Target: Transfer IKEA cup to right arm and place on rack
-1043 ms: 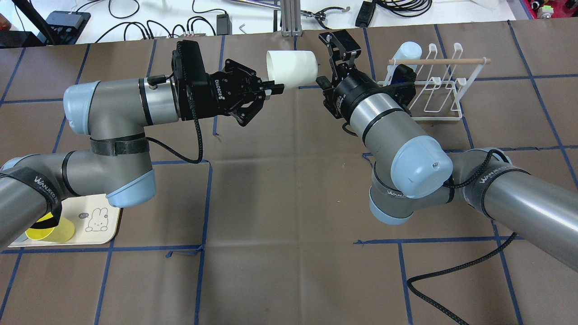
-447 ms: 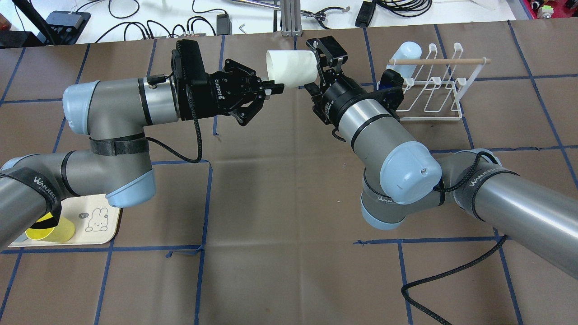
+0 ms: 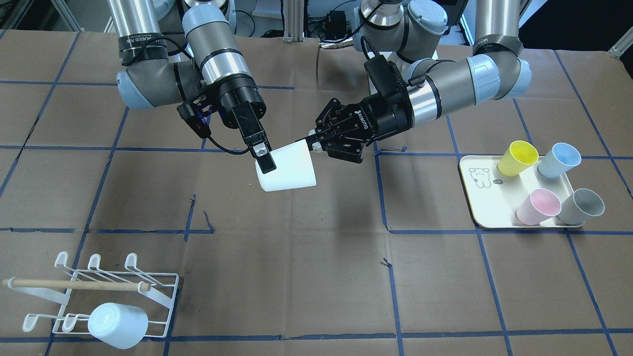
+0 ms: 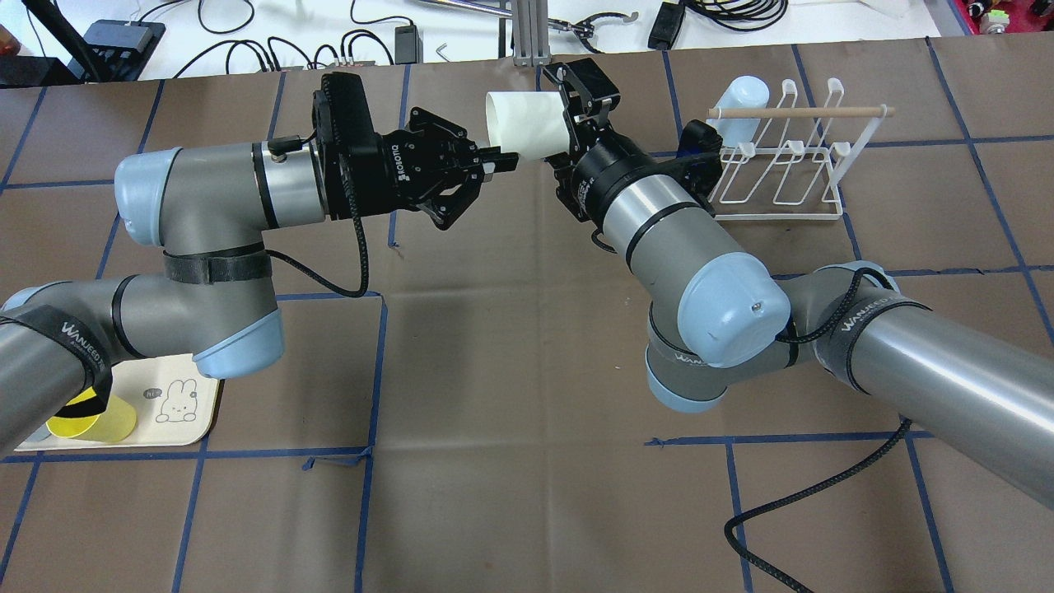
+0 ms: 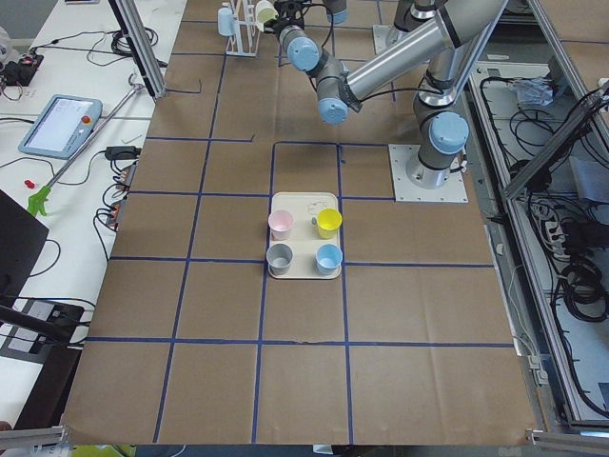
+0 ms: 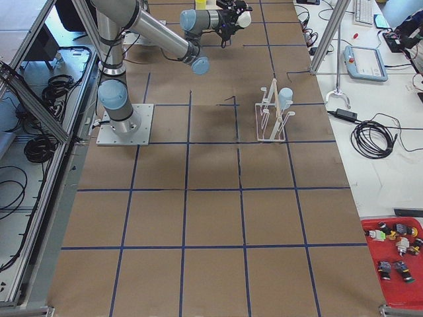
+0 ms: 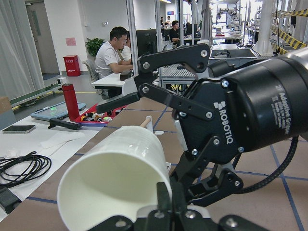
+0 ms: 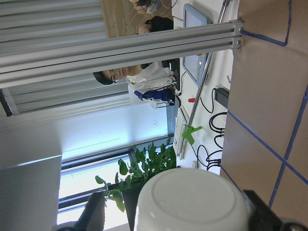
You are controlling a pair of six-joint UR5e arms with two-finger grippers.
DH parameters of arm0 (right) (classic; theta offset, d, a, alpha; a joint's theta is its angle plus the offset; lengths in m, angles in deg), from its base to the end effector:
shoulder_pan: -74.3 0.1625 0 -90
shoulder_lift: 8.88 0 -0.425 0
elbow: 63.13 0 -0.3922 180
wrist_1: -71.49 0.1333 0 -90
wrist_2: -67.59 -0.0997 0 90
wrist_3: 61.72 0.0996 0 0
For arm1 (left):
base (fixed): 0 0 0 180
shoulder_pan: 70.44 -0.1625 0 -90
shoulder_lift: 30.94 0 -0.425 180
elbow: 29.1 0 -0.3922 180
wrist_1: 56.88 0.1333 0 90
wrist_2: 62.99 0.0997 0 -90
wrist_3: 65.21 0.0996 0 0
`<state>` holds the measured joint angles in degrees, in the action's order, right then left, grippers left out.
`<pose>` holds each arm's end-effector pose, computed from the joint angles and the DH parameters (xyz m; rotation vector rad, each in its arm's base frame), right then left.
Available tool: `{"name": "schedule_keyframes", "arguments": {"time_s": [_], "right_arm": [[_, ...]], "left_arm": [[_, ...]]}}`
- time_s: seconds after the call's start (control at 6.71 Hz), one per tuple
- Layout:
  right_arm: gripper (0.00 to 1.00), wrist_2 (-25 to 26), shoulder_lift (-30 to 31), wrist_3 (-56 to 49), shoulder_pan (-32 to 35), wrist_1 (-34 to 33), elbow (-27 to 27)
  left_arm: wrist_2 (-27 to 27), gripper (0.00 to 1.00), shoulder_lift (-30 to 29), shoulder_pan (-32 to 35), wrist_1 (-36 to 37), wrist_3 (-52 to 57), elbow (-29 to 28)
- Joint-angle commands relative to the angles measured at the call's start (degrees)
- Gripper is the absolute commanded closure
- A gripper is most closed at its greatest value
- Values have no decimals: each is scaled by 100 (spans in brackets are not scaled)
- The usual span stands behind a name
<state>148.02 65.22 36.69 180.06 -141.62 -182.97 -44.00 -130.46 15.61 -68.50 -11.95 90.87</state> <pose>0.2821 -0.4480 0.3662 1.1192 1.4591 -0.6694 -0.1945 -0.4855 0.3696 -1.2840 -1.5974 1.2948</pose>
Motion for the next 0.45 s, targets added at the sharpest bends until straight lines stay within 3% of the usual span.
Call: {"name": "schedule_keyframes", "arguments": {"time_s": [0.0, 0.3], "right_arm": [[1, 7, -79, 3, 15, -2, 66], [1, -10, -185, 11, 15, -11, 189]], "left_arm": [[0, 93, 12, 0, 2, 0, 0], [0, 92, 21, 0, 2, 0, 0]]}}
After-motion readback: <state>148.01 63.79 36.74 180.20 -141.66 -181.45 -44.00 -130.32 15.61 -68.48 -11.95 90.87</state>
